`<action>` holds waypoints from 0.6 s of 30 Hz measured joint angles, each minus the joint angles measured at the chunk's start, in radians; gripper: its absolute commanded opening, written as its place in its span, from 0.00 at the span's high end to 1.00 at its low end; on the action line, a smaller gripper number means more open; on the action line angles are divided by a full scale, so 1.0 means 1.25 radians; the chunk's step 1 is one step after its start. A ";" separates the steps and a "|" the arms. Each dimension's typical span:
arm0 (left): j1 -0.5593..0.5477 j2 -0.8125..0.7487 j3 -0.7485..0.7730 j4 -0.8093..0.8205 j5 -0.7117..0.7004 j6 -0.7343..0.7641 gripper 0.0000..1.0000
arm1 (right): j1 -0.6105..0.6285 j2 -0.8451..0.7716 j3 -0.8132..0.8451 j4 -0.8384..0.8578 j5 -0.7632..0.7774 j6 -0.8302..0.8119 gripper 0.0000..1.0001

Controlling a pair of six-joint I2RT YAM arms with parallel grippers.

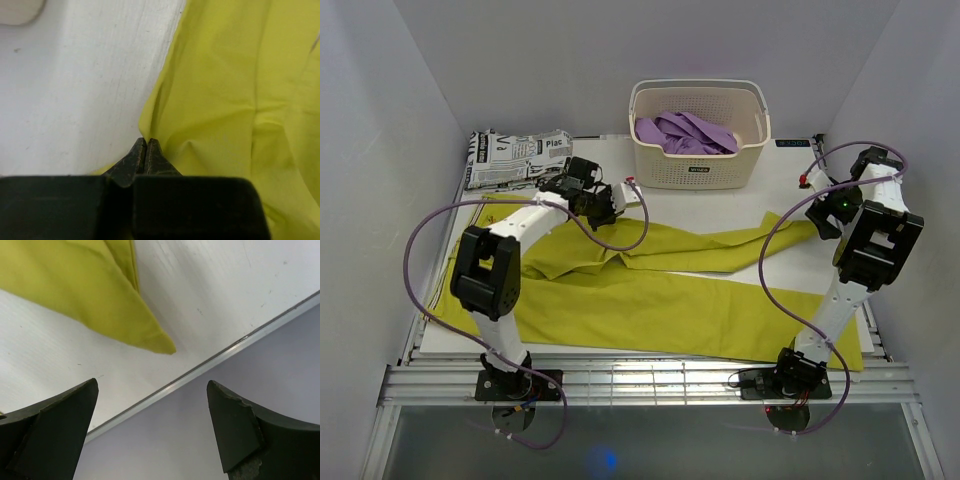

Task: Fold and stack the trousers
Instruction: Flatten the trousers out

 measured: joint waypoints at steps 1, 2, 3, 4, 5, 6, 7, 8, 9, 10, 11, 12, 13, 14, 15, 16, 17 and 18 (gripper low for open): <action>0.004 -0.038 -0.028 0.021 -0.002 0.005 1.00 | 0.000 -0.001 0.000 -0.002 -0.013 -0.005 0.04; 0.006 -0.077 -0.053 0.033 -0.002 0.011 1.00 | 0.000 -0.002 0.000 -0.004 -0.029 -0.009 0.04; 0.005 -0.111 -0.074 0.048 -0.002 0.018 1.00 | 0.000 -0.004 0.001 -0.005 -0.045 -0.013 0.03; 0.004 -0.141 -0.092 0.062 -0.002 0.023 1.00 | 0.000 -0.007 0.001 -0.005 -0.064 -0.020 0.02; 0.002 -0.164 -0.104 0.071 -0.002 0.030 1.00 | 0.000 -0.012 0.001 -0.006 -0.087 -0.027 0.01; 0.001 -0.180 -0.112 0.079 -0.002 0.035 1.00 | 0.000 -0.017 0.001 -0.008 -0.110 -0.033 0.00; 0.000 -0.190 -0.118 0.087 -0.002 0.039 1.00 | 0.000 -0.020 0.003 -0.009 -0.127 -0.038 0.04; -0.001 -0.193 -0.121 0.091 -0.002 0.043 1.00 | 0.001 -0.023 0.009 -0.013 -0.147 -0.045 0.05; -0.002 -0.193 -0.124 0.096 -0.002 0.046 1.00 | 0.002 -0.024 0.016 -0.016 -0.164 -0.048 0.05; -0.002 -0.193 -0.129 0.101 -0.003 0.049 1.00 | 0.004 -0.024 0.024 -0.020 -0.179 -0.050 0.06; -0.001 -0.193 -0.136 0.102 -0.005 0.051 1.00 | 0.009 -0.023 0.031 -0.022 -0.187 -0.054 0.07; -0.001 -0.193 -0.142 0.103 -0.006 0.053 1.00 | 0.011 -0.023 0.037 -0.023 -0.195 -0.059 0.08; -0.001 -0.193 -0.145 0.102 -0.008 0.054 1.00 | 0.014 -0.023 0.042 -0.027 -0.201 -0.063 0.10; -0.001 -0.193 -0.146 0.102 -0.009 0.055 1.00 | 0.018 -0.023 0.044 -0.028 -0.205 -0.067 0.10; -0.001 -0.192 -0.146 0.103 -0.010 0.056 1.00 | 0.022 -0.023 0.045 -0.030 -0.208 -0.068 0.10; -0.001 -0.192 -0.146 0.104 -0.010 0.057 1.00 | 0.028 -0.022 0.045 -0.032 -0.210 -0.070 0.10; -0.001 -0.192 -0.146 0.105 -0.011 0.057 1.00 | 0.034 -0.019 0.045 -0.035 -0.211 -0.072 0.11; -0.001 -0.192 -0.146 0.106 -0.012 0.057 1.00 | 0.039 -0.016 0.045 -0.036 -0.211 -0.074 0.11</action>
